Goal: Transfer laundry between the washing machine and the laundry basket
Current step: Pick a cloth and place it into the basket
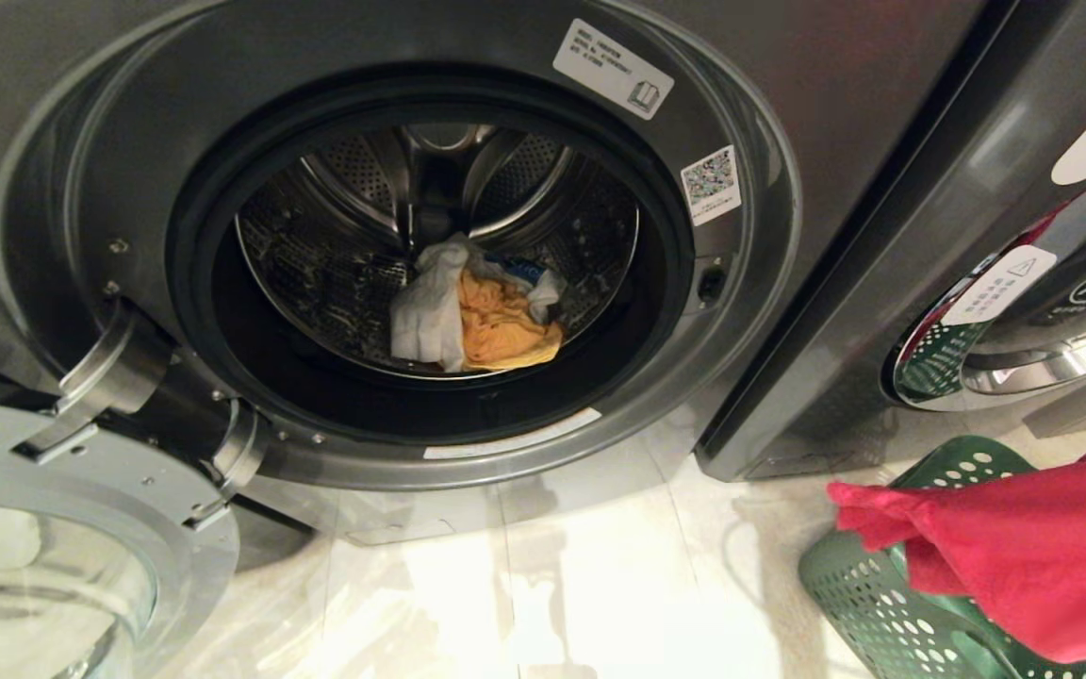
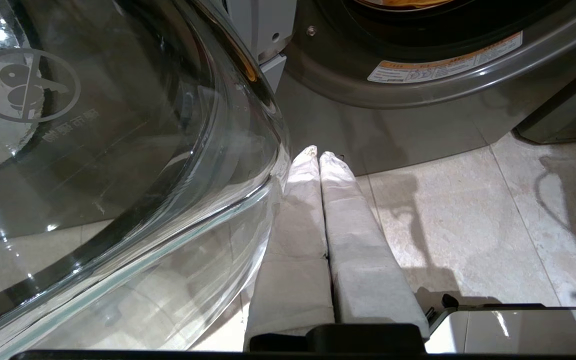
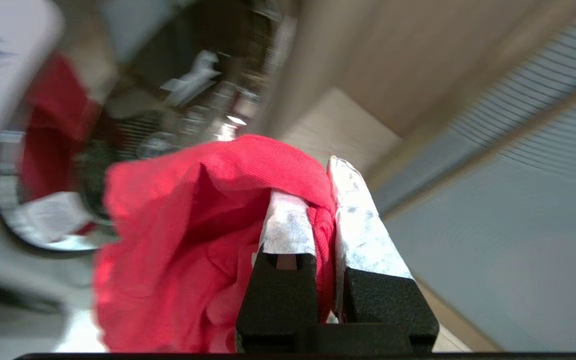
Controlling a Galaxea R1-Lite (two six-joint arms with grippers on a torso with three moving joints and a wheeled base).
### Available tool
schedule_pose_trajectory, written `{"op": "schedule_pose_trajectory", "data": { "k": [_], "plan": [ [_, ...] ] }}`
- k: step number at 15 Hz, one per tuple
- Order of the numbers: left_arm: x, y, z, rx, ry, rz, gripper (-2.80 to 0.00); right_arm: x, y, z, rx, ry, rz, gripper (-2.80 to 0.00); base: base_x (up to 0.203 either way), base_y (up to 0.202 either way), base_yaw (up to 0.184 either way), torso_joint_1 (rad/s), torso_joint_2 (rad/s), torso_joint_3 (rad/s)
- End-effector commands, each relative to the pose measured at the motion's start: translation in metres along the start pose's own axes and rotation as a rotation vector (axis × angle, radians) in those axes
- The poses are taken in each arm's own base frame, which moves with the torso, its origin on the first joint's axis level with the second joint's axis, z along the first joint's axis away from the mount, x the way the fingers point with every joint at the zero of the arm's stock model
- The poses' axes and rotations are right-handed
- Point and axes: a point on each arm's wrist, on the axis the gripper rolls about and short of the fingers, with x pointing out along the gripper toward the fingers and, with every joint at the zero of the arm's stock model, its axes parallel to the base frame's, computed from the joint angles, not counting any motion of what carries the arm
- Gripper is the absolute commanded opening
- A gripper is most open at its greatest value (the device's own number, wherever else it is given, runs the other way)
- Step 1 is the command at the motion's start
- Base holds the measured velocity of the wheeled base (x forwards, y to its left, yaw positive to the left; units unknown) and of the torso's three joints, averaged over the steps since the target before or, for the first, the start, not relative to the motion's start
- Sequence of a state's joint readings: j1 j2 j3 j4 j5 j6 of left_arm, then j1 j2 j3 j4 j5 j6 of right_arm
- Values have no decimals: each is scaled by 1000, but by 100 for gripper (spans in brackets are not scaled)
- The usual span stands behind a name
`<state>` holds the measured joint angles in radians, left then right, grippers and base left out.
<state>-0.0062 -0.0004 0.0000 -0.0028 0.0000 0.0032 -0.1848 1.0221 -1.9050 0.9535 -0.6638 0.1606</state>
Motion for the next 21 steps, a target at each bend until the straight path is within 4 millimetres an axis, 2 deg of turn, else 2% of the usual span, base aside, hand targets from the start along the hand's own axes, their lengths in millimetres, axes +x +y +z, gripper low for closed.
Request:
{"op": "schedule_pose_trajectory", "data": {
  "k": [1, 7, 12, 14, 17, 19, 21],
  "plan": [
    [0, 0, 0, 0, 2, 0, -280, -1, -1, -3, -7, 8, -101, -280, 0, 0, 0, 0, 0, 0],
    [0, 0, 0, 0, 2, 0, -280, 5, 1, -13, -1, 33, -329, -280, 0, 0, 0, 0, 0, 0],
    [0, 0, 0, 0, 1, 0, -280, 35, 10, -12, 20, 79, -399, -280, 0, 0, 0, 0, 0, 0],
    [0, 0, 0, 0, 2, 0, -280, 56, 16, -15, 20, 121, -416, -280, 0, 0, 0, 0, 0, 0],
    [0, 0, 0, 0, 2, 0, -280, 112, 29, -26, 40, 225, -466, -280, 0, 0, 0, 0, 0, 0],
    [0, 0, 0, 0, 2, 0, -280, 143, 34, -39, 32, 298, -496, -280, 0, 0, 0, 0, 0, 0],
    [0, 0, 0, 0, 2, 0, -280, 163, 36, -63, -7, 402, -522, -280, 0, 0, 0, 0, 0, 0]
  ]
}}
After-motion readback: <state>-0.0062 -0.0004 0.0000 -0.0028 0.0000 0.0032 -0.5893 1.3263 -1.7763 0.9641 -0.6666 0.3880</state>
